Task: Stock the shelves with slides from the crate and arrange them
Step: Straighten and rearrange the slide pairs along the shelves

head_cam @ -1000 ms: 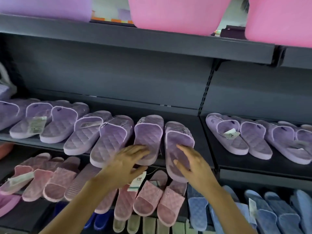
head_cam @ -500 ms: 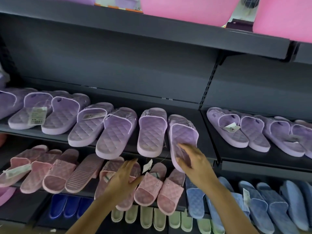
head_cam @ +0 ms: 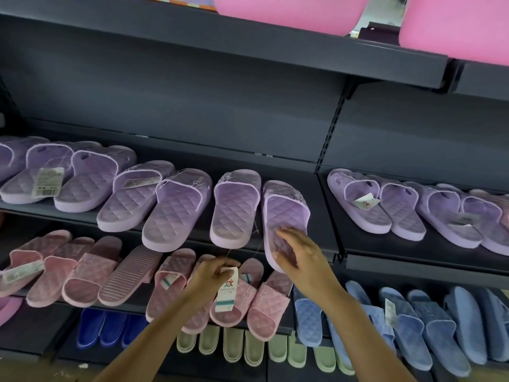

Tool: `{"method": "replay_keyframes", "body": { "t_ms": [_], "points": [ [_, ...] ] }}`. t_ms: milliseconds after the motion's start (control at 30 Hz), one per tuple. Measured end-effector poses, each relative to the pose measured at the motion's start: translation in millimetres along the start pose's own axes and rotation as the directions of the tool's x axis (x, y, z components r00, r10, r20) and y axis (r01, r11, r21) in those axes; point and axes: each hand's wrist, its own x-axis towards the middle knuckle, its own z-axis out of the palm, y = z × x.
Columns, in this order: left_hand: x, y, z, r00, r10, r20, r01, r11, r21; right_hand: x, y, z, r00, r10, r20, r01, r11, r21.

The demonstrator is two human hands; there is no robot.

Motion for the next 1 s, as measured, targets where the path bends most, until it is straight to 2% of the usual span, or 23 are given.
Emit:
{"method": "replay_keyframes", "body": {
  "t_ms": [133,233,433,700,833,1000],
  "points": [
    [-27,12,-10,0.999,-0.023,0.036,0.028,0.992,-0.121,-1,3,1,1.0,-0.016,0.001,0.016,1.0,0.002],
    [-43,32,-23,1.0,0.009,0.015,-0.007,0.984,-0.177,0,7,1,0.999,-0.038,0.003,0.038,0.999,0.006],
    [-42,79,-44,0.994,0.099,-0.041,-0.102,0.99,-0.094,1,7,0,0.998,-0.058,0.017,0.058,0.998,0.009],
    [15,117,-50,0.936,0.149,-0.319,-0.183,0.98,-0.079,4,10,-1,0.998,-0.059,0.009,0.058,0.997,0.053],
    [48,118,-43,0.887,0.213,-0.41,-0.196,0.977,0.084,7,12,-1,0.999,-0.052,0.006,0.052,0.998,0.033],
    [69,102,-31,0.928,0.249,-0.278,-0.14,0.923,0.36,12,13,-3,0.999,-0.004,0.038,0.004,1.0,0.013]
  ]
}}
